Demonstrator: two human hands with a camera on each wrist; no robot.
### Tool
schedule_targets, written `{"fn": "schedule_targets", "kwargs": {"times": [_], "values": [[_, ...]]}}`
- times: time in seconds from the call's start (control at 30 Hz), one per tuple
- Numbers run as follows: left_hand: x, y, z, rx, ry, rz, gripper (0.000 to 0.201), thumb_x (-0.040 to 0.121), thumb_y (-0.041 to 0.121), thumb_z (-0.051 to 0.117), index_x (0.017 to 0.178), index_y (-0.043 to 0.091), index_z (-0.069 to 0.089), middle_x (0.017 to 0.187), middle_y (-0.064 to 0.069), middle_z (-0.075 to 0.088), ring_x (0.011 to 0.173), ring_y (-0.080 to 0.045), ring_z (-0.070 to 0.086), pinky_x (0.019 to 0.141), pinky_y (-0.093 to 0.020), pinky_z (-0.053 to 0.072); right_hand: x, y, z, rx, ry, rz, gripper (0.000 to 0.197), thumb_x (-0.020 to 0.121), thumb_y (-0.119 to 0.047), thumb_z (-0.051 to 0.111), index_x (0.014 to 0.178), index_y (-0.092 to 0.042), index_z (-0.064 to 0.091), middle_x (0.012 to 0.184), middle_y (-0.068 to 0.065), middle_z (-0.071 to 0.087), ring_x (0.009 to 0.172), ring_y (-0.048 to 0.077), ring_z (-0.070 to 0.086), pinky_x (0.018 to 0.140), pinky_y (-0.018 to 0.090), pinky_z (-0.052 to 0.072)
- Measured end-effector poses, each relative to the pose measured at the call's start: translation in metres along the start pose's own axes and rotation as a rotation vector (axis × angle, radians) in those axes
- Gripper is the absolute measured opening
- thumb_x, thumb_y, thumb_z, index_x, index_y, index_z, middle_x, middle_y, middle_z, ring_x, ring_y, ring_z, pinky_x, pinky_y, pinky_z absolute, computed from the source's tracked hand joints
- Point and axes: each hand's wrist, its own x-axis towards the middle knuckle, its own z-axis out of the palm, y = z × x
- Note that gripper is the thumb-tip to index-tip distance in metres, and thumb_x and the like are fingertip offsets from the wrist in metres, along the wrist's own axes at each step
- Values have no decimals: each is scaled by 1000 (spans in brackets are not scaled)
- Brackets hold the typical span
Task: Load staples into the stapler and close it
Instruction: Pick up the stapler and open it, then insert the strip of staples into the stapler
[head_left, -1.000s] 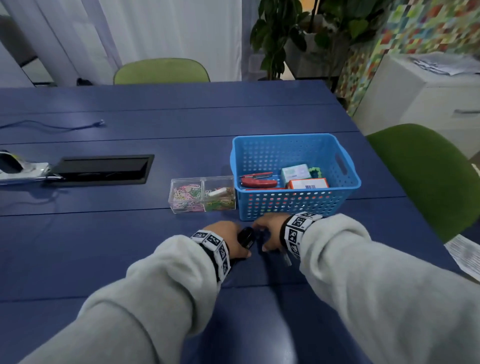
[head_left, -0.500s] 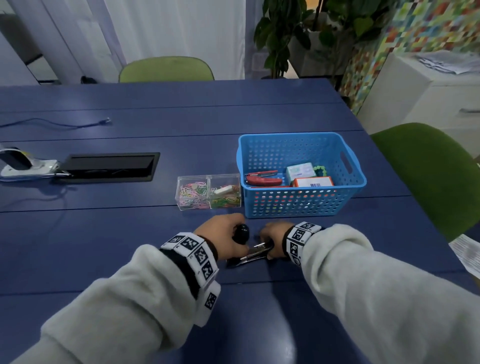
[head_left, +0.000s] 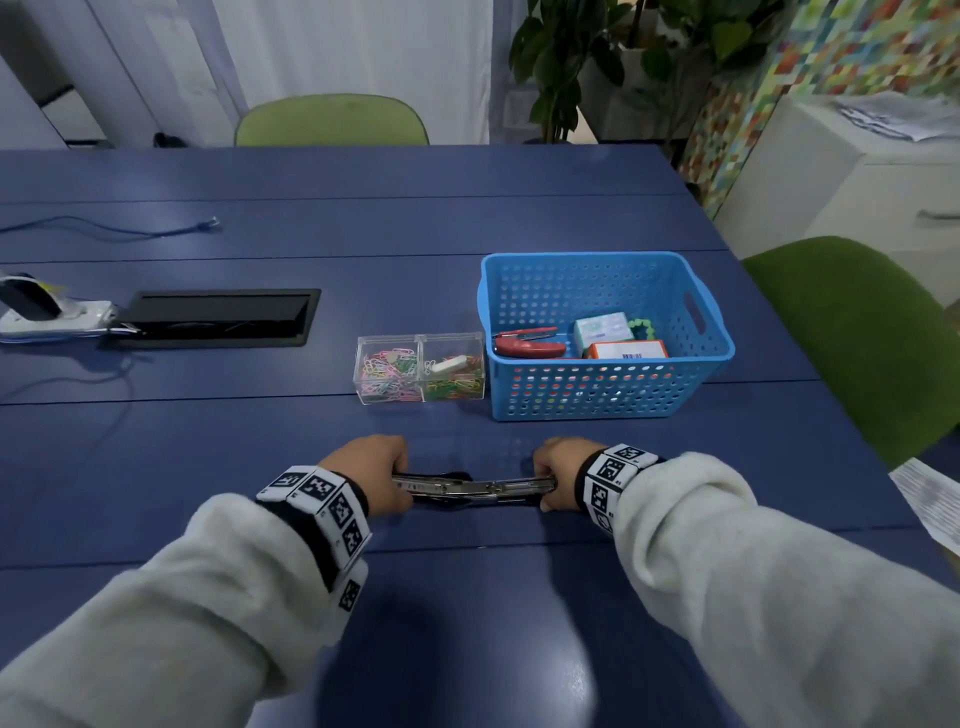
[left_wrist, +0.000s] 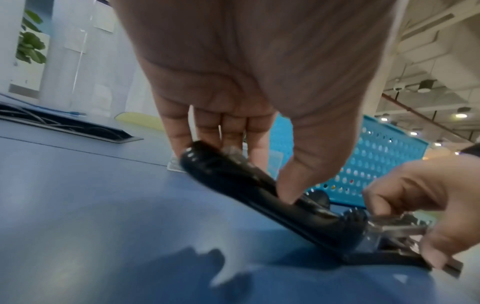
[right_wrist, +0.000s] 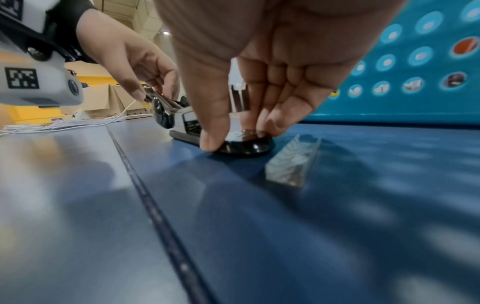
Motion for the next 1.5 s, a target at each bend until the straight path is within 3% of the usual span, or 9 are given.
{"fn": "schedule_targets", "kwargs": {"times": [0.17,0.33,0.6,0.7,0.83,1.07,1.17,1.3,1.5], "values": [[11,13,11,95,-96,74,25,75,24,65,99,23,58,106,-3,61,95,-24,58,83,-35,50,0,0,2,9,8,12,38,74,-33,71,105,-14,58,118,8,57,106,28,57,86,33,47],[15,35,27,39,-147,193,50,82,32,64,129,37,46,125,-6,52,118,-27,51,102,-40,44,-1,0,4,35,22,28,36,74,-32,72,103,-15,59,117,7,57,105,28,58,87,32,47],[20,45,36,74,-154,255,47,90,26,55,132,42,42,128,-6,50,122,-29,47,103,-43,43,-17,11,1,105,45,26,52,74,-32,72,121,-17,55,125,9,53,113,27,54,95,31,43],[22,42,36,74,-154,256,47,91,26,53,134,41,41,132,-7,48,124,-30,45,105,-43,41,-33,32,-2,200,104,137,61,71,-35,74,126,-17,52,130,9,51,118,25,52,99,29,42],[22,40,36,58,-155,260,47,92,25,52,134,40,41,132,-7,47,125,-30,45,106,-41,39,-44,47,5,198,77,290,55,70,-40,73,114,-14,54,123,9,54,108,27,56,88,30,46],[23,40,35,50,-151,262,47,91,25,53,134,39,42,130,-8,49,124,-29,46,106,-39,39,-32,29,11,187,14,327,43,72,-48,68,94,-14,51,94,2,52,88,22,53,81,31,48],[23,40,35,49,-153,260,47,92,25,52,135,39,42,130,-8,48,124,-29,46,105,-38,38,-26,26,8,140,-1,323,30,77,-39,62,89,-12,57,100,9,65,88,25,60,75,30,49],[24,40,35,43,-154,263,46,91,25,53,134,38,42,130,-9,48,124,-29,46,105,-39,39,-27,30,4,119,-22,365,33,75,-35,59,97,-11,64,101,8,69,81,24,58,75,31,52],[25,38,35,40,-151,266,46,91,25,54,133,39,44,128,-8,49,122,-28,47,105,-40,41,-41,40,-2,388,222,337,14,69,-26,65,68,-25,51,76,-1,58,72,18,56,67,26,46]]}}
